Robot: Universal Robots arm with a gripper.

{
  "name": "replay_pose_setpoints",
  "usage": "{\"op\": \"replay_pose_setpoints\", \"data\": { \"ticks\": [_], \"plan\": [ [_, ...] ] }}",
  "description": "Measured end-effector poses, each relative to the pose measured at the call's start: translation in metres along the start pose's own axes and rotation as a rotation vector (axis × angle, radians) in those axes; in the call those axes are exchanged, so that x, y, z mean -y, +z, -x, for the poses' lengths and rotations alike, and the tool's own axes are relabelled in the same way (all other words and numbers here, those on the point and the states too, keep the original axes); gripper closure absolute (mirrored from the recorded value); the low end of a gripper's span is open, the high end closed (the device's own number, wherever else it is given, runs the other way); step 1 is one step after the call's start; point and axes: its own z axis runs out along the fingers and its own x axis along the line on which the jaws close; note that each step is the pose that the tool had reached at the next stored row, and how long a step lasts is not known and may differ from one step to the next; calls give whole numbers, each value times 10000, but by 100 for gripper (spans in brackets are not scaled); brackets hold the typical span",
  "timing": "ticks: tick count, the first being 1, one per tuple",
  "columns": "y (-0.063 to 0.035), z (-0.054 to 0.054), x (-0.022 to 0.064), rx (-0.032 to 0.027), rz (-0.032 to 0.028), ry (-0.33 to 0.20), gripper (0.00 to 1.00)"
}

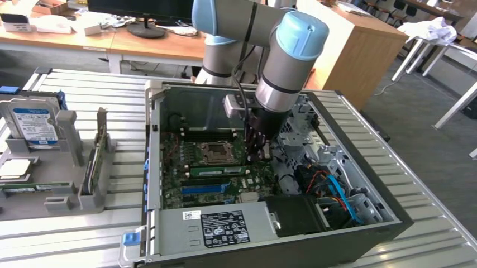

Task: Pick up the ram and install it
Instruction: 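Press down the ram until it locks into place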

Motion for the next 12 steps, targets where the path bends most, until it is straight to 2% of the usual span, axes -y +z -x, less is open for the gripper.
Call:
{"op": "replay_pose_setpoints", "data": {
  "ticks": [12],
  "plan": [
    [23,66,2,1,-1,0,89]
  ]
}}
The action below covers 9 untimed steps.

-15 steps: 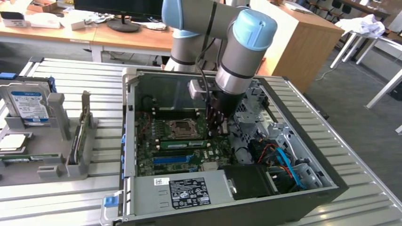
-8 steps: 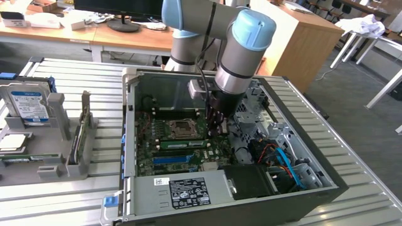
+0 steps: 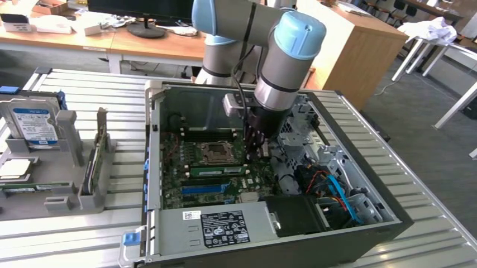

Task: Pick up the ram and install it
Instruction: 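Press down the ram until it locks into place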

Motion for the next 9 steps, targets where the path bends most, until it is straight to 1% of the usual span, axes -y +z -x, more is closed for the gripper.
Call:
{"op": "replay_pose_setpoints", "data": {
  "ticks": [9],
  "plan": [
    [66,0,3,2,-1,-1,89]
  ]
}}
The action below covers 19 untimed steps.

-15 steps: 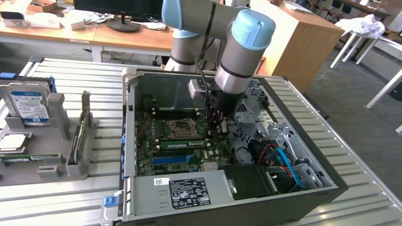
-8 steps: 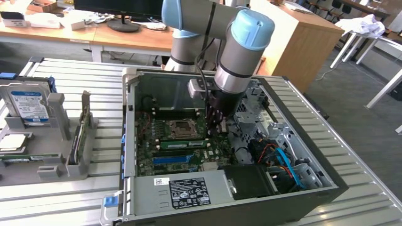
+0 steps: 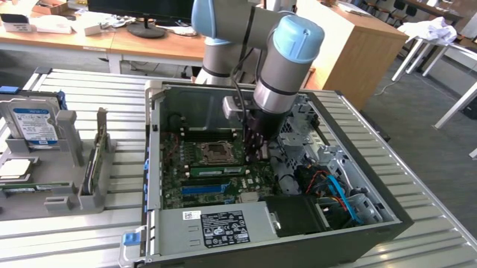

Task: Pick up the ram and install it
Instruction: 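Press down the ram until it locks into place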

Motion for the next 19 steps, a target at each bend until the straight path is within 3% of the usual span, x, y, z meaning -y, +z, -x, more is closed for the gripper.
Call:
{"op": "replay_pose_setpoints", "data": {
  "ticks": [19],
  "plan": [
    [52,39,2,-2,0,0,89]
  ]
}}
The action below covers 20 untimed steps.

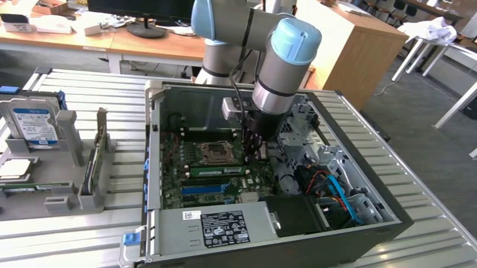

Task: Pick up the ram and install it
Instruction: 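Press down the ram until it locks into place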

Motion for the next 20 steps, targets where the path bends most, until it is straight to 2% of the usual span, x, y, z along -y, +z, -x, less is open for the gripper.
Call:
{"op": "replay_pose_setpoints", "data": {
  "ticks": [7,20],
  "plan": [
    [54,-1,2,-18,-1,1,89],
    [84,-1,2,-19,-1,1,89]
  ]
}}
